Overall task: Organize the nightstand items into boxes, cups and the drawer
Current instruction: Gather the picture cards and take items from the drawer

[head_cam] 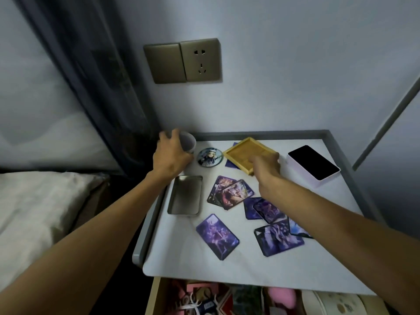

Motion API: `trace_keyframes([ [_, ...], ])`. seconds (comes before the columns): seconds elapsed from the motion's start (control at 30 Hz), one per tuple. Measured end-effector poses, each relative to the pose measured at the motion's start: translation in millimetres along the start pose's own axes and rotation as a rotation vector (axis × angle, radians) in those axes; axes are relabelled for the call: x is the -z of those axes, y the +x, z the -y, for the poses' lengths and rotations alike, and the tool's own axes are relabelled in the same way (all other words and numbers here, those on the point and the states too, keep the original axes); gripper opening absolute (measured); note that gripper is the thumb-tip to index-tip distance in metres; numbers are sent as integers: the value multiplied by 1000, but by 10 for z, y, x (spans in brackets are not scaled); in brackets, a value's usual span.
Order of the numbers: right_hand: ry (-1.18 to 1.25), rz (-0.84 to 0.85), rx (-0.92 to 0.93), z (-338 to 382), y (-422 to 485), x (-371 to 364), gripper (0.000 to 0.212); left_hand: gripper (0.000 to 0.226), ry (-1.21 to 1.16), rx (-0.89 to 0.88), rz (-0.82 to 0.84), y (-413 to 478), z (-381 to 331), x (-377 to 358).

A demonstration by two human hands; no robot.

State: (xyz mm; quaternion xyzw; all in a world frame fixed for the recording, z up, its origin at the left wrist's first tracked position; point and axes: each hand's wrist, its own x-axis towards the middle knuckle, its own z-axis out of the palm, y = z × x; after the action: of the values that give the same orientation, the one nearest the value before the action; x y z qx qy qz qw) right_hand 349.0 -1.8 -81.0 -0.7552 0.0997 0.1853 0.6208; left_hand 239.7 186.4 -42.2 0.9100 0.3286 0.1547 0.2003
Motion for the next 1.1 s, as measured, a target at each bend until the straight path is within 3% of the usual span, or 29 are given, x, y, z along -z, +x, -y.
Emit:
trace_keyframes([
  [0.13, -126, 15, 67, -17, -48, -66, 67, 72, 85, -51, 8, 57, -21, -67],
  [0.23, -164, -1, 95, -13, -8, -87, 56, 75, 65, -69, 30, 95, -60, -123],
  [0.43, -95, 49, 123, -18, 79, -14, 54, 80, -55, -41, 99, 129, -92, -260],
  [0.53, -73, -10, 128, -34, 112, 34, 41, 83, -67, -50, 90, 181, -54, -258],
  [0.63, -102, -89, 135, -82, 109, 47, 33, 79, -10, -85, 60, 267, -3, -278],
  [0.8, -119, -129, 193, -37, 47, 120, 40, 73, 202, -177, 18, 351, -14, -327],
  [0.87, -118, -71, 207, -51, 54, 151, 46, 74, 281, -350, -36, 240, -87, -333],
  [0.97, -382, -11, 252, -46, 12, 147, 58, 70, 288, -681, 106, 21, -291, -418],
  [1.1, -737, -13, 349, -39, -84, 172, 61, 64, 303, -645, 312, -89, -398, -542],
])
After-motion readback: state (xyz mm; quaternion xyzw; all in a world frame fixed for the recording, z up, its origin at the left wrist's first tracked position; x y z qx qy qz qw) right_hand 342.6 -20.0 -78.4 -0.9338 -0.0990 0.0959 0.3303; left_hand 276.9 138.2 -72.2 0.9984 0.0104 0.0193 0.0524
